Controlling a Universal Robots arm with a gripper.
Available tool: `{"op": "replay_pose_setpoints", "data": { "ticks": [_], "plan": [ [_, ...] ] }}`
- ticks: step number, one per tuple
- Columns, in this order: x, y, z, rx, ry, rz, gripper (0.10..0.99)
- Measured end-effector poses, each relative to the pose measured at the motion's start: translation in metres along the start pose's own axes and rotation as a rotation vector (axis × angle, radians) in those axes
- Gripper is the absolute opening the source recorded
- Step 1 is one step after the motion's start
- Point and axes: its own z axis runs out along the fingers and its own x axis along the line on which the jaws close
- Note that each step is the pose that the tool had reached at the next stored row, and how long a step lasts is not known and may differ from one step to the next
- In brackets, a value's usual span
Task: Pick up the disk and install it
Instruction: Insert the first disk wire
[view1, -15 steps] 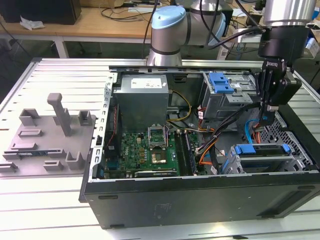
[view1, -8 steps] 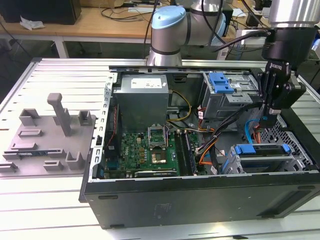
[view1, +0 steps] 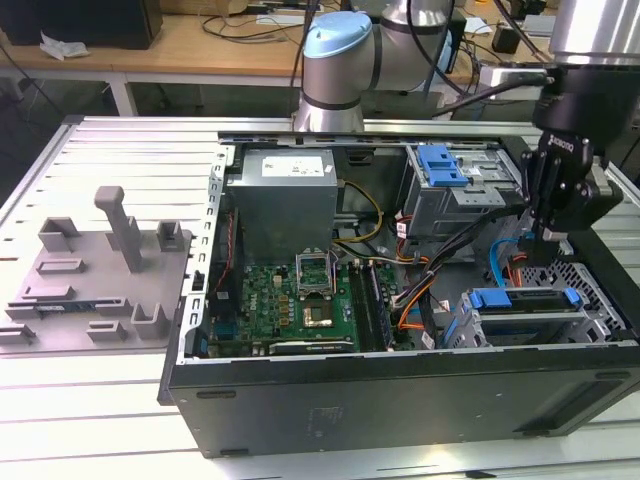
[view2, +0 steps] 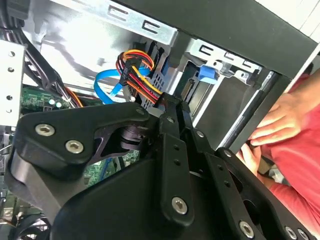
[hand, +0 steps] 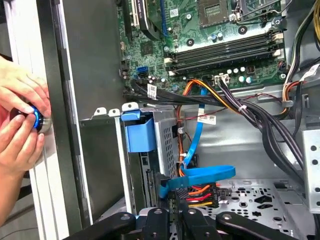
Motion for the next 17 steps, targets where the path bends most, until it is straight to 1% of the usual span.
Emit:
{"op": "replay_pose_setpoints", "data": {
  "ticks": [1, 3, 4, 5, 6, 7, 8, 9, 10, 11, 12, 14, 15, 16, 17],
  "plan": [
    [0.0036, -0.0003, 0.0013, -0.002, -0.013, 0.0, 0.169],
    [0.0074, -0.0007, 0.0024, -0.003, -0.0273, 0.0, 0.169],
    [0.0101, -0.001, 0.0033, -0.005, -0.0384, 0.001, 0.169],
    [0.0119, -0.0012, 0.0039, -0.006, -0.0461, 0.001, 0.169],
    [0.0145, -0.0015, 0.0046, -0.007, -0.058, 0.001, 0.169],
    [0.0162, -0.0017, 0.005, -0.008, -0.066, 0.001, 0.169],
    [0.0195, -0.0021, 0.0059, -0.01, -0.0827, 0.001, 0.169],
    [0.0212, -0.0023, 0.006, -0.011, -0.0961, 0.0, 0.169],
    [0.0226, -0.0024, 0.0058, -0.013, -0.1128, -0.001, 0.169],
    [0.0242, -0.0026, 0.0057, -0.016, -0.1352, -0.002, 0.169],
    [0.0262, -0.0029, 0.0053, -0.019, -0.1631, -0.002, 0.169],
    [0.0282, -0.0032, 0.0046, -0.022, -0.1901, -0.002, 0.169],
    [0.0299, -0.0034, 0.0038, -0.025, -0.2125, -0.002, 0.169],
    [0.0313, -0.0036, 0.0032, -0.027, -0.2305, -0.002, 0.169],
    [0.0322, -0.0037, 0.0028, -0.028, -0.2381, -0.002, 0.169]
  ]
}}
